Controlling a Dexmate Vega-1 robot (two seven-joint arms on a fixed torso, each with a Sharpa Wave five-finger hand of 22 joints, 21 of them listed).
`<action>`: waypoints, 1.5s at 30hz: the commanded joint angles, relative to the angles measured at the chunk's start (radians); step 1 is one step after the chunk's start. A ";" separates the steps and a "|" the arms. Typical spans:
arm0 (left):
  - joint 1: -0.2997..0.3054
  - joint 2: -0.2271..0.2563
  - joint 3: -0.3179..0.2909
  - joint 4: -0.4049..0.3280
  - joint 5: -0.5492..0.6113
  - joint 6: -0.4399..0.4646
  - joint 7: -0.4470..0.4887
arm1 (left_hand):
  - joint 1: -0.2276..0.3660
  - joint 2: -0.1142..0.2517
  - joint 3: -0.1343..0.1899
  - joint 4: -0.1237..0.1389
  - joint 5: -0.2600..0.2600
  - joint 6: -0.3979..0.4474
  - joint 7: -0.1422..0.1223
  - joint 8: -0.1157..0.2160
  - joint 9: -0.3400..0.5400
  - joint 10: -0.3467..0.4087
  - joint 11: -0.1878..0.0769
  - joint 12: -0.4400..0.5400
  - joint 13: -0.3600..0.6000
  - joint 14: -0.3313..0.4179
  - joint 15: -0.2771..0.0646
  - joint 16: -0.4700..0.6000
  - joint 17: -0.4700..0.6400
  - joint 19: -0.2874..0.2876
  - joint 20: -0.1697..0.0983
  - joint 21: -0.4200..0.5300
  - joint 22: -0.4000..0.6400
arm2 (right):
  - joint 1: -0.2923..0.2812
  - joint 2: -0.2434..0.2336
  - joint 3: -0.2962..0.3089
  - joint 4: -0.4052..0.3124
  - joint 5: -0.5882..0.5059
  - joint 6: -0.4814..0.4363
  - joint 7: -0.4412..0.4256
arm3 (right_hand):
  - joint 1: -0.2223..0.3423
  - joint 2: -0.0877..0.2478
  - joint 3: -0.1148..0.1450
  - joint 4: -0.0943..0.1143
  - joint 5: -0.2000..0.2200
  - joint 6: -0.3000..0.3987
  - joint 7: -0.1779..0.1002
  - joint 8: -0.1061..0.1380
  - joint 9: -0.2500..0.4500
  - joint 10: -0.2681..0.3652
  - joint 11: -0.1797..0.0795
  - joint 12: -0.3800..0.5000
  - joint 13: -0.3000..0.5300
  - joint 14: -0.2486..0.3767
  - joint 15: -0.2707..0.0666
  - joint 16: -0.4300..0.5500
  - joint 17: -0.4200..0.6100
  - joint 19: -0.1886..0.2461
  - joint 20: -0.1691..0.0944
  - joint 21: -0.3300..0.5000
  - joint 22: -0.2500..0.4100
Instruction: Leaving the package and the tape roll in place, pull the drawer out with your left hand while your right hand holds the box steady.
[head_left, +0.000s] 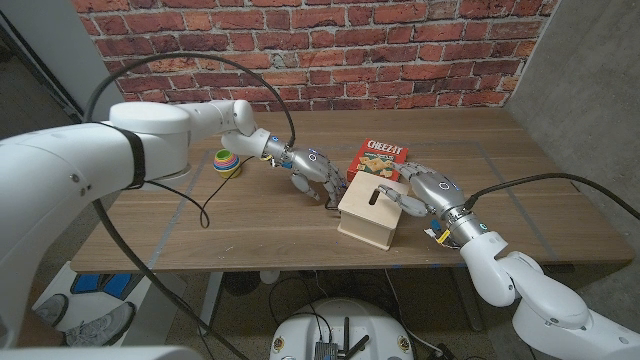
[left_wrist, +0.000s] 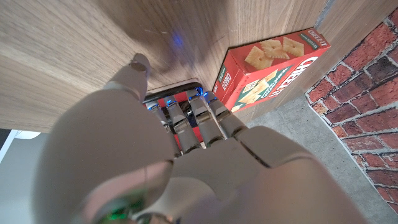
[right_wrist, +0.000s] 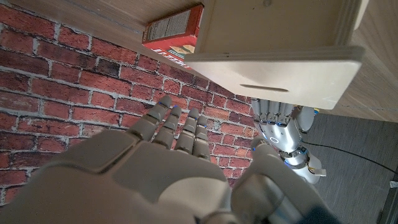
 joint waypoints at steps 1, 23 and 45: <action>0.005 -0.003 -0.012 0.003 0.016 0.006 0.001 | 0.013 0.000 -0.002 0.000 0.005 0.011 -0.002 0.002 0.003 0.010 -0.002 0.001 0.004 0.007 -0.176 0.002 0.004 0.009 -0.152 0.003 0.001 | 0.005 -0.027 -0.042 -0.024 -0.099 -0.041 0.064 | -0.002 0.012 0.005 -0.004 0.000 0.014 -0.002 0.006 0.004 0.016 -0.001 0.004 0.002 0.013 -0.044 0.005 0.000 -0.005 -0.029 0.001 0.005; 0.017 0.013 -0.055 -0.019 0.063 0.027 0.001 | 0.015 0.003 -0.005 0.000 0.004 0.021 -0.003 -0.002 0.004 0.019 -0.002 -0.001 0.004 0.014 -0.177 0.001 0.004 0.014 -0.155 0.004 0.001 | 0.001 -0.021 -0.081 -0.037 -0.261 -0.047 0.162 | -0.005 0.013 0.013 -0.006 -0.004 0.035 0.006 0.008 0.005 0.038 0.015 0.005 0.003 0.050 -0.036 0.009 -0.008 -0.004 -0.032 0.007 0.005; 0.019 0.036 -0.057 -0.065 0.061 0.013 0.001 | 0.017 0.008 -0.009 0.001 0.004 0.029 -0.006 -0.005 0.004 0.028 -0.002 -0.003 0.005 0.023 -0.177 0.001 0.004 0.018 -0.157 0.005 0.001 | -0.033 -0.028 -0.042 -0.046 -0.289 -0.003 0.203 | -0.014 0.016 0.020 -0.004 -0.008 0.074 0.008 0.016 0.005 0.079 0.006 0.012 0.004 0.092 -0.045 0.017 -0.011 0.010 -0.037 0.012 0.005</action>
